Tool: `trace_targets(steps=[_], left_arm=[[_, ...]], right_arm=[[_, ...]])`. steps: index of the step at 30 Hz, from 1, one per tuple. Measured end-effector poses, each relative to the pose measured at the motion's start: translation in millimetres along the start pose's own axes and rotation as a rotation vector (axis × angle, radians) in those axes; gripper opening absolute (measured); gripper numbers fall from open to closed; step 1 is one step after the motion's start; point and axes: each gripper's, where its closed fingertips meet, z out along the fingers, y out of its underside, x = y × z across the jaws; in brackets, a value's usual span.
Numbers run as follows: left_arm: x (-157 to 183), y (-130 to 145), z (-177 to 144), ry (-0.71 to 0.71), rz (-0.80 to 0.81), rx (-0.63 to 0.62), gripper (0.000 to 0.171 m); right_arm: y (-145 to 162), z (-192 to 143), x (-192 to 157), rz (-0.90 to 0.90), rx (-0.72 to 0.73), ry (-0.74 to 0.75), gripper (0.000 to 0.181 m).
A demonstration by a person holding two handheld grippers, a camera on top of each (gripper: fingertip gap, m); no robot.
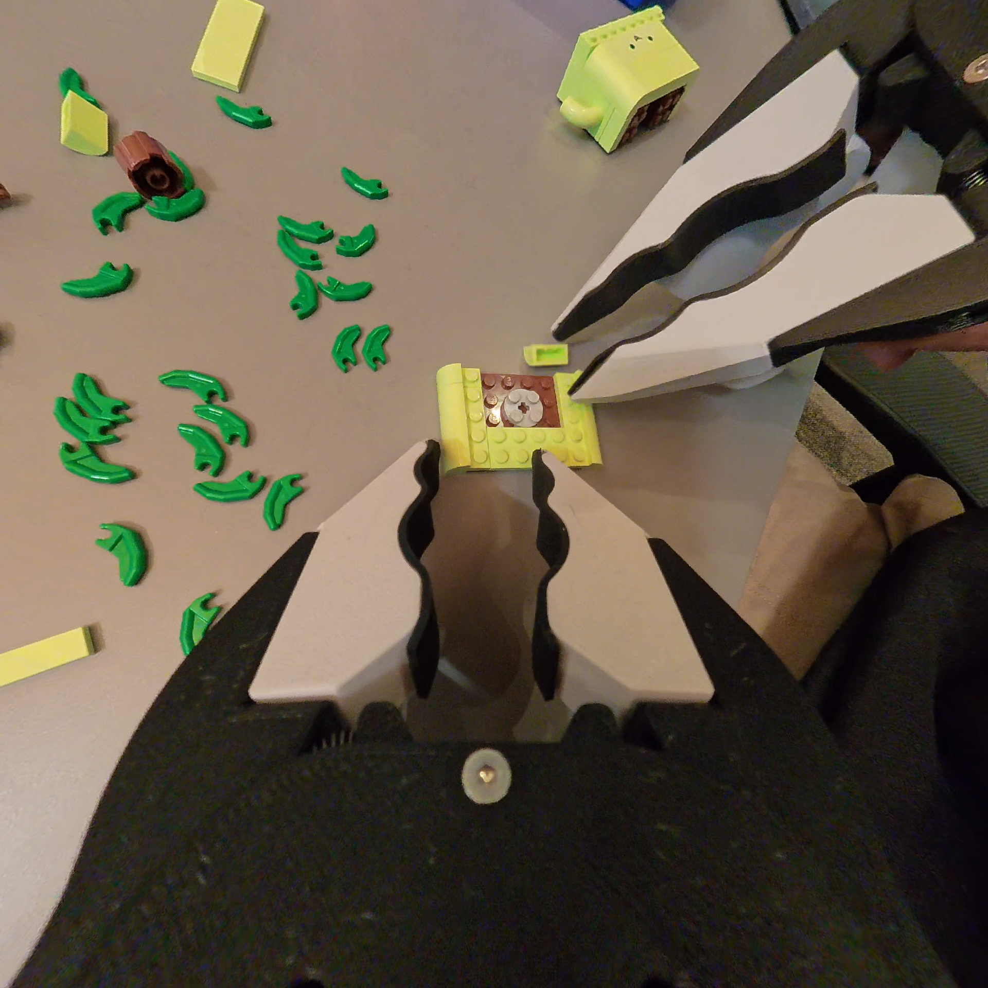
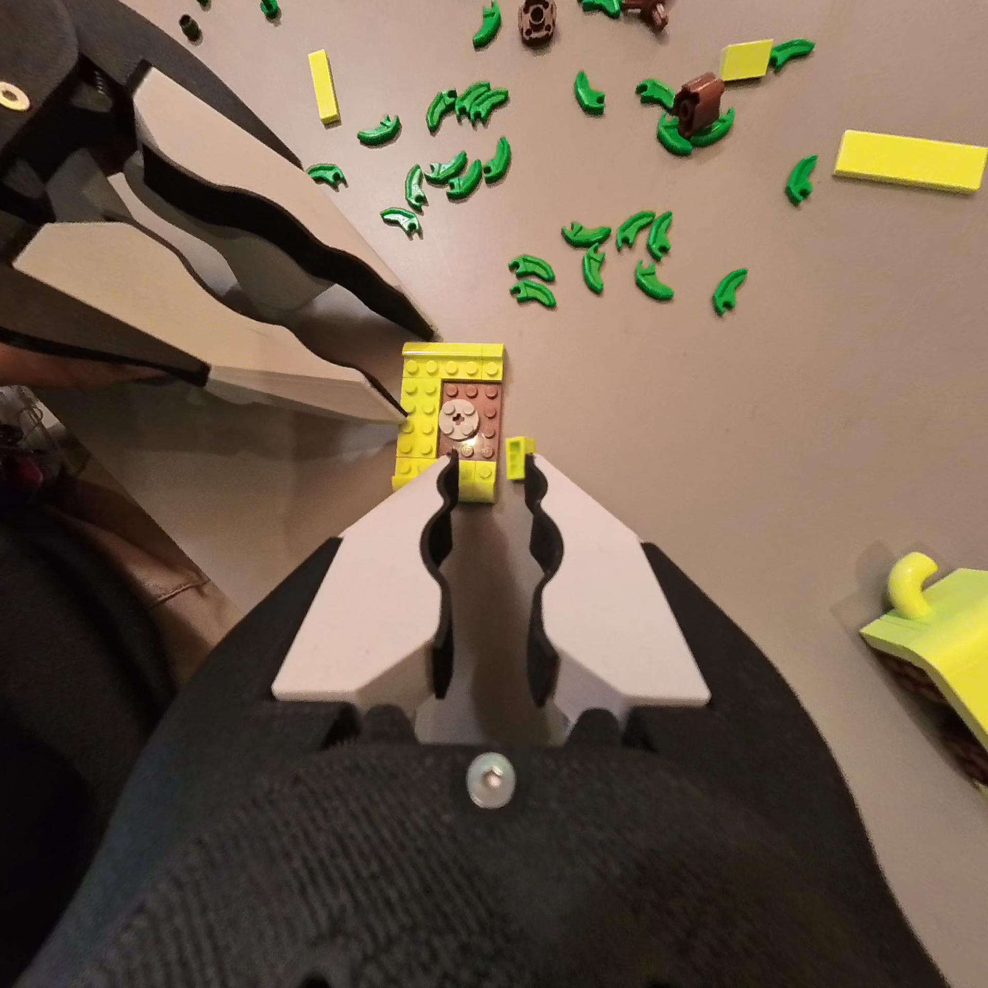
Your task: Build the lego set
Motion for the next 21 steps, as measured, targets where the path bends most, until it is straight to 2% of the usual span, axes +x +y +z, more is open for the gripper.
trace_targets(steps=[8, 16, 19, 21], left_arm=[[0, 0, 0, 0.003, -0.003, 0.001, 0.033], [0, 0, 0, 0.007, -0.007, 0.002, 0.033], [0, 0, 0, 0.012, -0.012, 0.003, 0.033], [0, 0, 0, 0.018, -0.014, 0.003, 0.034]], right_arm=[[-2, -5, 18, 0.009, -0.009, 0.032, 0.019], [4, 5, 18, 0.070, -0.047, -0.068, 0.020], [5, 7, 17, 0.043, -0.061, -0.064, 0.009], [5, 7, 15, 0.031, -0.068, -0.063, 0.008]])
